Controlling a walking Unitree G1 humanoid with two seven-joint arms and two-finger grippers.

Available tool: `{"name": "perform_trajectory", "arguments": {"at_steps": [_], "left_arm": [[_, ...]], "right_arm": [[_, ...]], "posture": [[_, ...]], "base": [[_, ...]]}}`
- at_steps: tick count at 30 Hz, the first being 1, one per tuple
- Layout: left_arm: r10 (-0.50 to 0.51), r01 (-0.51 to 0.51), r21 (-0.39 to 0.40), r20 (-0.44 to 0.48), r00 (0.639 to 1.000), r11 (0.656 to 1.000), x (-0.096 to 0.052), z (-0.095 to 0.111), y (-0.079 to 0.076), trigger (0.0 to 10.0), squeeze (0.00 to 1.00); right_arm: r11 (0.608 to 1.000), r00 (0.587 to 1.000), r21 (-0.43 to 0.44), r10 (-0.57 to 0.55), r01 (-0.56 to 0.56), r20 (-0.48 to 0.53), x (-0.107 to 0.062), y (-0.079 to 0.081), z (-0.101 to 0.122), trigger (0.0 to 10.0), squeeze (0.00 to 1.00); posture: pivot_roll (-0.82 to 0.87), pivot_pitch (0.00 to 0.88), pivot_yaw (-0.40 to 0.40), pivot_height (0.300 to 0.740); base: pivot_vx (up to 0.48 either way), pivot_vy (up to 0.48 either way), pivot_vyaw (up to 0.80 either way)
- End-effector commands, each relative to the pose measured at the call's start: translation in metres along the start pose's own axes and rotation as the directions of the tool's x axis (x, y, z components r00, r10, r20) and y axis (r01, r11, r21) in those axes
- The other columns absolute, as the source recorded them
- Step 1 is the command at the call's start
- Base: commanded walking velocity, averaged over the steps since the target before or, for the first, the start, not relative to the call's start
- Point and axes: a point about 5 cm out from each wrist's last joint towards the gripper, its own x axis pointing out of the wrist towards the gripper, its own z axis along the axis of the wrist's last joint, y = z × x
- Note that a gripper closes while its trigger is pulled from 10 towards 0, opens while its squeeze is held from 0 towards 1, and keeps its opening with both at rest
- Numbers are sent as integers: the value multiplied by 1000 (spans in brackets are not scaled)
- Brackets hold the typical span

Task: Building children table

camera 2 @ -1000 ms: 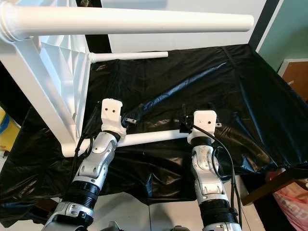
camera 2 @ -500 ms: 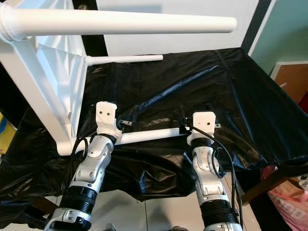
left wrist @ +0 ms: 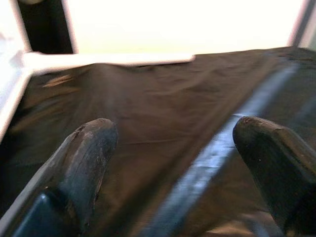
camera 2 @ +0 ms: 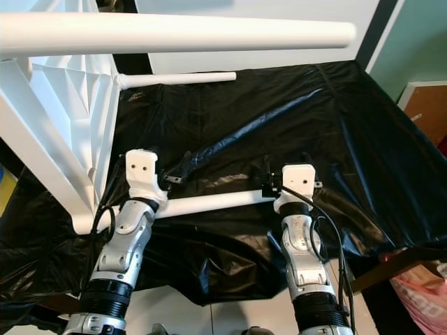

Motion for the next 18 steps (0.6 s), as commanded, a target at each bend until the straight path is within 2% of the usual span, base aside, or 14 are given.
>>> {"name": "perform_trajectory", "arguments": {"at_steps": [1,5,18], "left_arm": [[55,-55,-9,-18,998,998,-4,-3,3,10000,0],[-17,17,-2,-21,1000,1000,-17,-2,3,10000,0],[-57,57,9,6,998,998,-22,6,3,10000,0]], "right_arm": [[1000,1000,-3,9,-9,-4,-3,1,-2,10000,0],[999,1000,-28,19,-18,12,-4,-1,0,10000,0],[1000,1000,-25,15,-14,6,-7,-1,-1,10000,0]], "posture": [[-72,18,-12,740],[-69,24,-4,740],[-62,38,-5,740]], "base": [[0,0,0],[0,0,0],[0,0,0]]}}
